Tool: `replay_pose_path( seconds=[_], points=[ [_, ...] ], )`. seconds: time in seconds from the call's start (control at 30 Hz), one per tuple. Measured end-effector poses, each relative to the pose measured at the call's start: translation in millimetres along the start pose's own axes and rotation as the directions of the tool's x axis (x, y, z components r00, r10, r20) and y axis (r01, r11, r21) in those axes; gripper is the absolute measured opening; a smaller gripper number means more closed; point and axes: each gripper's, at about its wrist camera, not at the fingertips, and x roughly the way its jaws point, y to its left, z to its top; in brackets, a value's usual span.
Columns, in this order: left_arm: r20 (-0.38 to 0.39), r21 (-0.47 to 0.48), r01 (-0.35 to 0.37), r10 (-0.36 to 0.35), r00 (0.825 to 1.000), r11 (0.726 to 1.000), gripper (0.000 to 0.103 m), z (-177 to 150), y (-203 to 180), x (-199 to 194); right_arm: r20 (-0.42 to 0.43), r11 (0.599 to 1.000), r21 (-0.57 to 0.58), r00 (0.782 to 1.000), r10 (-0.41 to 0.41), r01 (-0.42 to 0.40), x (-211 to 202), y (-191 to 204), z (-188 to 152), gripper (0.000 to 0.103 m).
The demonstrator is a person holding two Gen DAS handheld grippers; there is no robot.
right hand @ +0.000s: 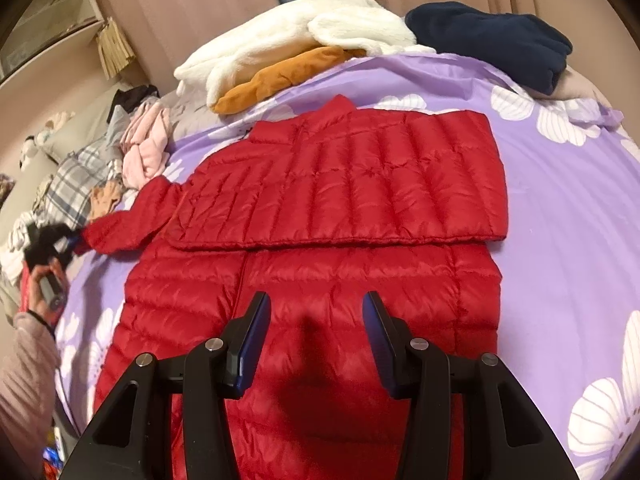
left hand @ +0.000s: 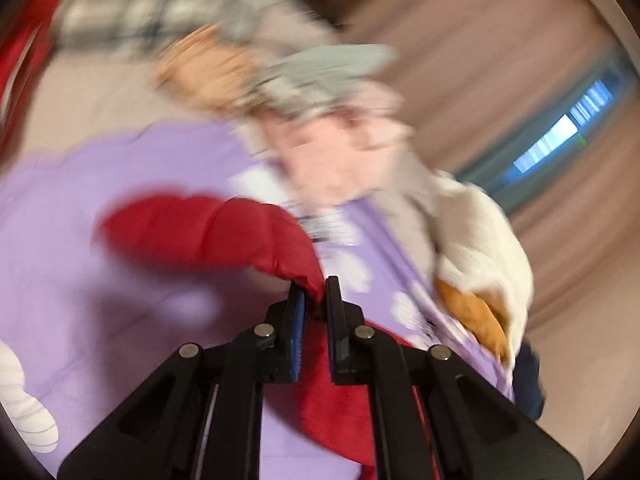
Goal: Fold large clothes
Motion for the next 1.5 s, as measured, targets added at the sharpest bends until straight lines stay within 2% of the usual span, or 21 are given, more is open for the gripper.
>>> replay_pose_path(
  seconds=[0.07,0.17,0.23,0.3,0.4,0.47,0.5,0.57,0.67,0.73,0.77,0.83,0.9,0.93,0.97,1.0,1.13,1.23,1.27,1.37,1.5],
  points=[
    [0.014,0.142,0.034,-0.037,0.999,0.989,0.007,-6,-47,-13,0.007,1.000,0.004,1.000,0.010,-0.010,-4,0,-1,0.047],
    [0.001,0.341,0.098,-0.105,0.994,0.935,0.008,-30,-118,-30,0.022,1.000,0.011,1.000,0.021,-0.022,-11,-2,-3,0.047],
    [-0.032,0.450,0.141,-0.142,0.989,0.882,0.008,-54,-160,-34,0.032,1.000,0.021,0.999,0.022,-0.023,-17,-5,-5,0.047],
    [-0.078,0.560,0.186,-0.172,0.982,0.807,0.010,-90,-201,-38,0.045,0.999,0.030,0.999,0.024,-0.025,-23,-9,-6,0.047],
    [-0.176,0.667,0.259,-0.191,0.966,0.699,0.011,-148,-245,-36,0.063,0.998,0.060,0.998,0.024,-0.028,-32,-20,-8,0.047],
    [-0.230,0.740,0.283,-0.166,0.959,0.610,0.011,-192,-268,-29,0.071,0.996,0.085,0.997,0.017,-0.023,-36,-29,-10,0.048],
    [-0.260,0.759,0.299,-0.152,0.954,0.579,0.011,-210,-275,-24,0.075,0.995,0.101,0.997,0.013,-0.020,-38,-34,-11,0.048],
    [-0.340,0.780,0.349,-0.116,0.933,0.520,0.011,-248,-284,-10,0.086,0.990,0.136,0.996,0.013,-0.025,-42,-44,-14,0.048],
    [-0.435,0.821,0.397,0.000,0.901,0.410,0.012,-306,-289,19,0.092,0.981,0.194,0.996,0.008,-0.026,-47,-60,-18,0.048],
    [-0.464,0.834,0.407,0.074,0.883,0.372,0.014,-335,-288,35,0.106,0.971,0.238,0.994,-0.002,-0.023,-51,-72,-21,0.048],
    [-0.485,0.830,0.421,0.098,0.869,0.366,0.014,-344,-286,40,0.110,0.966,0.255,0.994,0.000,-0.028,-52,-77,-20,0.048],
    [-0.516,0.814,0.441,0.121,0.848,0.378,0.014,-355,-280,44,0.122,0.954,0.296,0.993,0.006,-0.042,-55,-88,-21,0.053],
    [-0.553,0.781,0.465,0.117,0.825,0.417,0.029,-348,-272,41,0.138,0.948,0.315,0.990,0.011,-0.055,-58,-94,-19,0.059],
    [-0.558,0.770,0.468,0.103,0.824,0.433,0.036,-343,-268,38,0.144,0.946,0.319,0.989,0.019,-0.065,-57,-95,-17,0.059],
    [-0.554,0.768,0.465,0.092,0.827,0.440,0.046,-338,-263,35,0.147,0.944,0.320,0.989,0.029,-0.075,-55,-96,-15,0.060],
    [-0.542,0.769,0.453,0.085,0.836,0.451,0.051,-331,-256,31,0.149,0.943,0.321,0.988,0.043,-0.089,-52,-96,-12,0.060],
    [-0.503,0.752,0.393,0.076,0.861,0.529,0.052,-301,-221,21,0.135,0.937,0.322,0.987,0.092,-0.132,-24,-94,6,0.061],
    [-0.452,0.742,0.324,0.082,0.888,0.587,0.053,-281,-195,16,0.127,0.943,0.308,0.988,0.087,-0.123,-2,-86,24,0.061],
    [-0.435,0.729,0.296,0.085,0.896,0.617,0.054,-272,-184,13,0.131,0.946,0.300,0.988,0.087,-0.123,3,-84,29,0.061],
    [-0.415,0.679,0.250,0.080,0.906,0.690,0.056,-253,-157,5,0.122,0.957,0.277,0.991,0.051,-0.084,24,-77,47,0.061],
    [-0.394,0.628,0.191,0.097,0.914,0.755,0.057,-236,-130,2,0.044,0.948,0.311,0.998,0.054,-0.065,55,-81,54,0.058]
  ],
)
